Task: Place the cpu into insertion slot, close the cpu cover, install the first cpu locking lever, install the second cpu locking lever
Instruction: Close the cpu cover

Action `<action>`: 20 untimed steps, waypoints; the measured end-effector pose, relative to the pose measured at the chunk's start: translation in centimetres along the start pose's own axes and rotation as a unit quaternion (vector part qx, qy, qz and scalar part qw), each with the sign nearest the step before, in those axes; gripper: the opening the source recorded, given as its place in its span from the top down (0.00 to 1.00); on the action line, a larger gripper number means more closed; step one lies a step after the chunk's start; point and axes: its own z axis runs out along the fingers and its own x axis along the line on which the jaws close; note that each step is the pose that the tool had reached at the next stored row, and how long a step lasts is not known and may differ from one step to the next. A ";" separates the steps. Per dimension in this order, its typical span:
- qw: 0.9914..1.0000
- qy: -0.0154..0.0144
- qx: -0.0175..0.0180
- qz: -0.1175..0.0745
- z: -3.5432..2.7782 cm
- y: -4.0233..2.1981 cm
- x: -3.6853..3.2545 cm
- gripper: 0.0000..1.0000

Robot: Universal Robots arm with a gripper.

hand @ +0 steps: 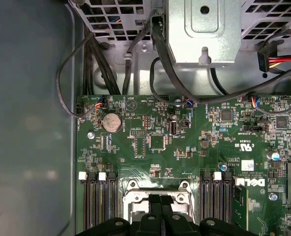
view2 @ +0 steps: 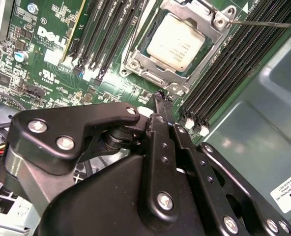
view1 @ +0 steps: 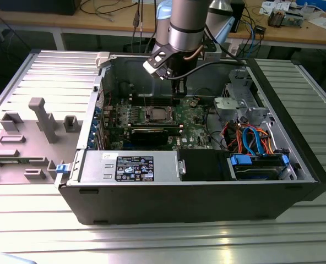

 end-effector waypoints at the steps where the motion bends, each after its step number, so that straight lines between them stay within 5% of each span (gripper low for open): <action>1: 1.000 0.000 0.000 0.000 0.00 -0.04 0.00 0.89; 12: 1.000 0.001 0.000 -0.003 0.34 -1.56 -0.04 0.89; 20: 1.000 0.001 0.000 -0.004 0.53 -1.88 -0.07 0.89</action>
